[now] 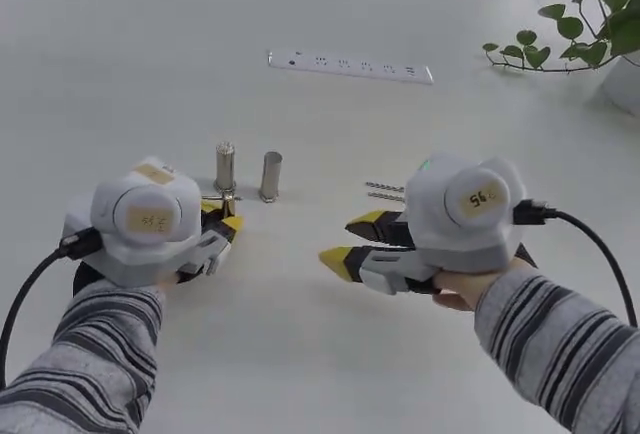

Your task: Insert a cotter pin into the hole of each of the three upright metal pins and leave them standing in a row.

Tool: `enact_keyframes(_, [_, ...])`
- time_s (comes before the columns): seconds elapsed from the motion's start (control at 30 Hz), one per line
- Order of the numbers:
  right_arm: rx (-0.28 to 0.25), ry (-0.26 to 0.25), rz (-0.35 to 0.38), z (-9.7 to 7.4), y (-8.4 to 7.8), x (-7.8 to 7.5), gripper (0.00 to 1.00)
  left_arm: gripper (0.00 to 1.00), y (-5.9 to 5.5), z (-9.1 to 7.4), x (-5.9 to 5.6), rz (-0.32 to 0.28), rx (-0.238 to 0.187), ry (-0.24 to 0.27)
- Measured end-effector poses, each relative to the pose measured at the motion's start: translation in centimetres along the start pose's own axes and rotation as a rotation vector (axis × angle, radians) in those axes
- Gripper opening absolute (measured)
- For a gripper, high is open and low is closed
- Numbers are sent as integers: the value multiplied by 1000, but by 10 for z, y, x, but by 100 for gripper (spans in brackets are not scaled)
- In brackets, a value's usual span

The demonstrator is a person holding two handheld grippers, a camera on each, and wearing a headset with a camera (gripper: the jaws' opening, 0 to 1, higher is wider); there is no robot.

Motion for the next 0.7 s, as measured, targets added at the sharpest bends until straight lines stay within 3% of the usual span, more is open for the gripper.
enact_keyframes(0.27, [3, 2, 12, 0, -1, 1, 24, 25, 1, 0, 3, -4, 2, 30])
enact_keyframes(0.5, [-5, -11, 21, 0, 3, -4, 24, 41, 14, -3, 3, 6, -11, 16])
enact_keyframes(0.7, [-56, -33, 41, 7, 19, -14, 24, 57, 26, -5, 0, 7, -40, -4])
Point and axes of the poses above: the centre of the closed fingertips' face, and the gripper's own axes: z roughly forward along the fingers, x roughly to its left, y roughly out of its top, the point moved 6 cm from there along -z, roughly backward along the fingers, and after that the axes turned 12 degrees about -x, right-handed, at the moved point
